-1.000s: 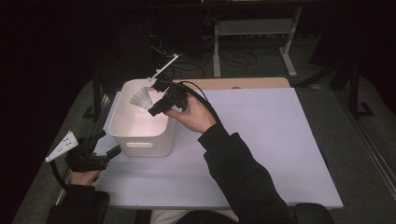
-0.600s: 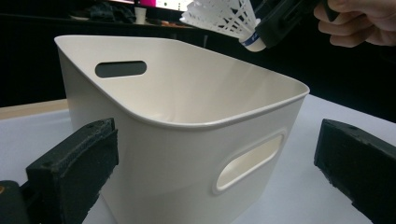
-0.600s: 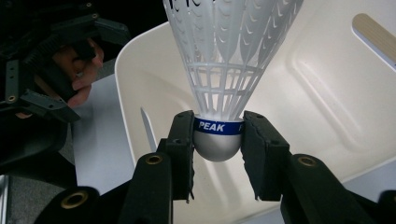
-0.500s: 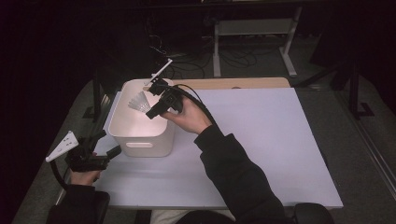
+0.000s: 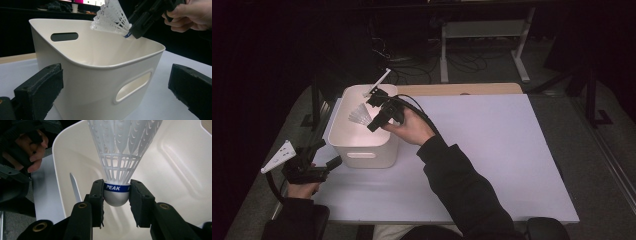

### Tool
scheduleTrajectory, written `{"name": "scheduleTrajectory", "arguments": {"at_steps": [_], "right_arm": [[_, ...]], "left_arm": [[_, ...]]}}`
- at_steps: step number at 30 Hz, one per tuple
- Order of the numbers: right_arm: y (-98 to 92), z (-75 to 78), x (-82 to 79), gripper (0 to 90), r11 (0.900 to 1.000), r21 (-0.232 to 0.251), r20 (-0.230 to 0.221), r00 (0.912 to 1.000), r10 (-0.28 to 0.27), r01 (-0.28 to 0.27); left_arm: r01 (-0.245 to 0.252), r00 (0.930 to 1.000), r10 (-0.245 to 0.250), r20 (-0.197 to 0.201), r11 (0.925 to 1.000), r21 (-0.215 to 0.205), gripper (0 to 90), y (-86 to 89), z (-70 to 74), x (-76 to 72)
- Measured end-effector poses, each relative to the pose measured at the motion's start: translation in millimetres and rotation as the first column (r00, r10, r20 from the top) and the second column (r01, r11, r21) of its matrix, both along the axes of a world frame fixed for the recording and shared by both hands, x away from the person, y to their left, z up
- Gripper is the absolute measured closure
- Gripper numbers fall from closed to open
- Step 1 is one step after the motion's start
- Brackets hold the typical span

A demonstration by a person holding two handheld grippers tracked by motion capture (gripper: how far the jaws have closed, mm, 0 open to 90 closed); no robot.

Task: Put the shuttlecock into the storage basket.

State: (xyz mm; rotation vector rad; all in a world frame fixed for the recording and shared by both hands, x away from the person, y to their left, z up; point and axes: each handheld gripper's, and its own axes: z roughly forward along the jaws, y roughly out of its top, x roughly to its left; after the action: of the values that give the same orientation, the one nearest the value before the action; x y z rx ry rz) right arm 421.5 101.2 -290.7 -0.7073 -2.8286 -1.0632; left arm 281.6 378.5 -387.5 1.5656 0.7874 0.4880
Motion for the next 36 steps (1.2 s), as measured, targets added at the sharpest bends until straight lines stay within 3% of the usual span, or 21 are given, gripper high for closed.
{"name": "scheduleTrajectory", "arguments": {"at_steps": [13,18,23,27,28,33,36], "right_arm": [[8.9,-14.6,3.3,63.9,0.999,-0.037,-0.027,0.9995,0.015,-0.016],[9.2,-15.9,4.0,63.2,0.999,-0.033,-0.042,0.999,0.013,-0.015],[4.3,-11.6,5.7,58.8,1.0,0.001,-0.047,0.9988,0.009,-0.009],[-1.0,-7.5,6.3,51.0,1.0,0.009,-0.031,0.9995,0.001,-0.001],[-3.5,-5.6,6.7,44.4,1.0,0.013,-0.024,0.9997,-0.009,0.01],[-8.1,-2.1,7.3,32.0,0.999,0.022,-0.004,0.9994,-0.033,0.033],[-14.3,1.9,5.6,20.2,0.998,0.05,0.04,0.9989,-0.026,0.024]], "left_arm": [[0.0,1.0,0.0,0.001,1.0,-0.003,0.0,0.1,0.2,-0.3],[-0.001,1.0,0.001,0.002,1.0,-0.002,0.0,0.3,0.2,-0.3],[-0.001,1.0,0.001,0.0,1.0,-0.004,0.0,0.2,0.1,-0.3],[-0.003,1.0,0.003,0.002,1.0,-0.006,0.0,0.1,0.1,-0.3],[-0.003,1.0,0.003,0.002,1.0,-0.006,0.0,0.1,0.1,-0.3],[-0.003,1.0,0.003,0.002,1.0,-0.006,0.0,0.0,0.2,-0.4],[-0.002,1.0,0.002,0.002,1.0,-0.007,0.0,0.1,0.2,-0.5]]}}
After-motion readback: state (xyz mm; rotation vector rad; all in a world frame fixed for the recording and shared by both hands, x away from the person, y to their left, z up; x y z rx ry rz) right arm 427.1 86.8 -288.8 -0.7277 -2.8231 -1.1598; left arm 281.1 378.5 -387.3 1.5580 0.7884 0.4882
